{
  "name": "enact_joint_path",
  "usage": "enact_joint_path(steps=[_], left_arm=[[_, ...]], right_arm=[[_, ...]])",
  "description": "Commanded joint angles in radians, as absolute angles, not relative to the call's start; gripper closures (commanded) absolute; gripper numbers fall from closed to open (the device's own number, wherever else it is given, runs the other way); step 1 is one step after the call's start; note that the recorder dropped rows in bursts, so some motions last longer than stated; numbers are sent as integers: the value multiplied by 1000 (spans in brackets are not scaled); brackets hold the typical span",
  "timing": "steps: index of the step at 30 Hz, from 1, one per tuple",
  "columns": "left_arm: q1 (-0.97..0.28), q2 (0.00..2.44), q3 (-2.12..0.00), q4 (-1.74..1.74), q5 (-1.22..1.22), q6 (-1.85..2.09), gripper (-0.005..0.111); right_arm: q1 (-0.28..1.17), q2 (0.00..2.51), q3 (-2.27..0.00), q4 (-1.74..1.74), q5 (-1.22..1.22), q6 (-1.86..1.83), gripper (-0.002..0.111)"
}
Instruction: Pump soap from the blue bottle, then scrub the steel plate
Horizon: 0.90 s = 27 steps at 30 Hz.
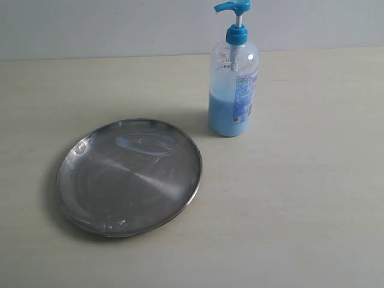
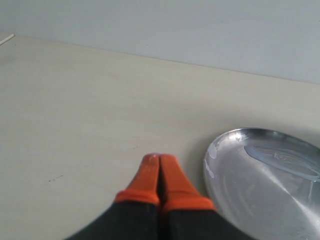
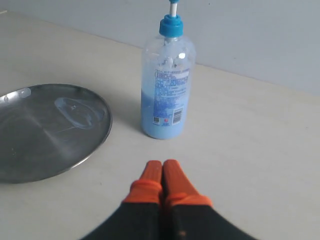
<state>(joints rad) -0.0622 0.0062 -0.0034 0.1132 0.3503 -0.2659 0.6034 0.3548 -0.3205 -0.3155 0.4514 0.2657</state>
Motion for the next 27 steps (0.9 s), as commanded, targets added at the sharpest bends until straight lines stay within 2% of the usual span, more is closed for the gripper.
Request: enact_joint_path(steps=[1, 24, 27], left_arm=[[-60, 0, 0, 116, 349, -264, 107], [-60, 0, 0, 116, 349, -264, 107], [-60, 0, 0, 116, 349, -264, 107]], right_arm=[[571, 322, -276, -310, 412, 266, 108], [233, 96, -233, -301, 368, 262, 108], [189, 79, -233, -256, 366, 178, 108]])
